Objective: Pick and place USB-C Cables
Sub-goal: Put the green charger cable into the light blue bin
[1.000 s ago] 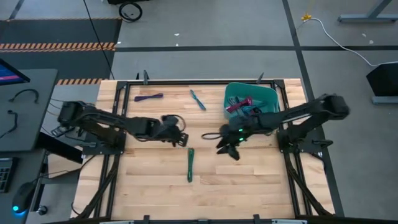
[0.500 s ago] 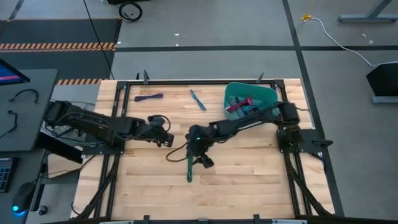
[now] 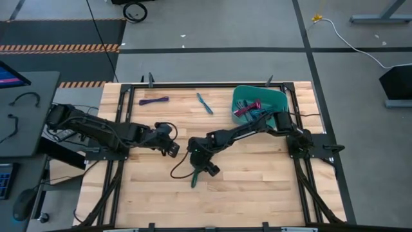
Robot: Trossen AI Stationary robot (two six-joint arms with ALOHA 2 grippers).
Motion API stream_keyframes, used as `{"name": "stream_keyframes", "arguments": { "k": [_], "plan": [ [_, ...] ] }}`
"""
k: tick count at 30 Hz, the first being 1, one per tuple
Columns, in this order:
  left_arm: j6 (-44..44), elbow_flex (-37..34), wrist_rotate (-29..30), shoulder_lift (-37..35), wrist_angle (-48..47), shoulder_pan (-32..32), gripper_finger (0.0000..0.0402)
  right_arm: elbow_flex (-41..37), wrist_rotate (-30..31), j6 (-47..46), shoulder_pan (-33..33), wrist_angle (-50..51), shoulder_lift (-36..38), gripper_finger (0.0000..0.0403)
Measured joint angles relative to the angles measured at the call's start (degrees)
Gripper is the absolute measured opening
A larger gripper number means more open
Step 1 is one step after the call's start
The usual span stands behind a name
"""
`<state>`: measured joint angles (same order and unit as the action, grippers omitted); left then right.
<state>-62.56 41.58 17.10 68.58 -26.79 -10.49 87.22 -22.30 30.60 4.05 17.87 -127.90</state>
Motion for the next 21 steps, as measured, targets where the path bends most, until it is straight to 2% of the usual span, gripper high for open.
{"name": "stream_keyframes", "arguments": {
  "k": [6, 9, 11, 17, 21],
  "plan": [
    [0.58, 0.00, 0.61, 0.00, -0.12, 0.06, 0.0011, 0.17, 2.81, -0.87, 0.00, 1.45, -0.35, 0.0113],
    [0.89, 0.00, 1.19, 0.00, -0.22, 0.08, 0.0011, 0.03, 4.77, -6.65, 0.04, 1.95, 0.47, 0.0058],
    [0.87, 0.00, 1.42, 0.00, -0.34, 0.08, 0.0014, -0.14, 6.23, -13.62, 0.07, 3.82, 1.78, 0.0025],
    [0.66, 0.00, 3.18, 0.00, -2.31, 0.21, 0.0017, -1.55, 13.45, -34.73, 0.04, 9.41, 8.34, 0.0017],
    [0.81, 0.00, 4.25, 0.02, -2.38, 0.19, 0.0010, -8.10, 19.42, -44.25, 0.84, 8.35, 16.60, 0.0017]
  ]
}}
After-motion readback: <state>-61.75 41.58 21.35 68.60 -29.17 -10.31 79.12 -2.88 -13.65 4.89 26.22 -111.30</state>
